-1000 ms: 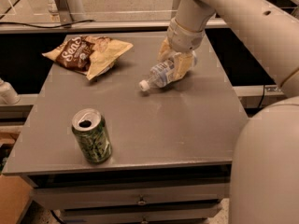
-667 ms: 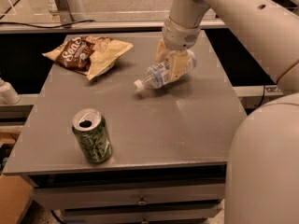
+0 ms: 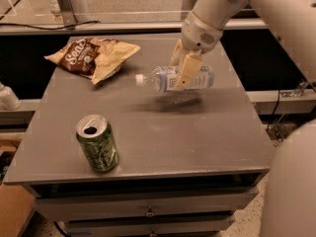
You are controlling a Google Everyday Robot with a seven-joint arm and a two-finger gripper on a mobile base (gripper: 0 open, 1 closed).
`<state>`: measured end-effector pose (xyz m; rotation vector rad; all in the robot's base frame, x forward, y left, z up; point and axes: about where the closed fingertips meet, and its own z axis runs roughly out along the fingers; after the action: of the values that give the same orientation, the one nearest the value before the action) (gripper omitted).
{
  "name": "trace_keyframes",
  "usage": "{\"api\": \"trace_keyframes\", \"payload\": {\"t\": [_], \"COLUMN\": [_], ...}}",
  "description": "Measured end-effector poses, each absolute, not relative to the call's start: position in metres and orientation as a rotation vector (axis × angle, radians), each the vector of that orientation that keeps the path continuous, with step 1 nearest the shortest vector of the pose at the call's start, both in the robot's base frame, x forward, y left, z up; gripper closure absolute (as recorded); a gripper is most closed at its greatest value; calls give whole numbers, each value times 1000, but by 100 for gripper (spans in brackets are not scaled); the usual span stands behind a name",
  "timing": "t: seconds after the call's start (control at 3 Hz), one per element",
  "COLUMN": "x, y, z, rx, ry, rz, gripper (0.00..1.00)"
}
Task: Place blue plastic bottle upright
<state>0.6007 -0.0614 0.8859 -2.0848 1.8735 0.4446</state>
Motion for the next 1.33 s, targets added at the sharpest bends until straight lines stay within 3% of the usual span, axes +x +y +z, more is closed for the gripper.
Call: {"api": "trace_keyframes", "payload": {"t": [0.67, 1.33], "x": [582, 575], "y": [-68, -77], "z": [921, 963], "rx": [-1687, -1454], "ry": [1887, 1689], "rz": [754, 768], "gripper": [100, 100]}}
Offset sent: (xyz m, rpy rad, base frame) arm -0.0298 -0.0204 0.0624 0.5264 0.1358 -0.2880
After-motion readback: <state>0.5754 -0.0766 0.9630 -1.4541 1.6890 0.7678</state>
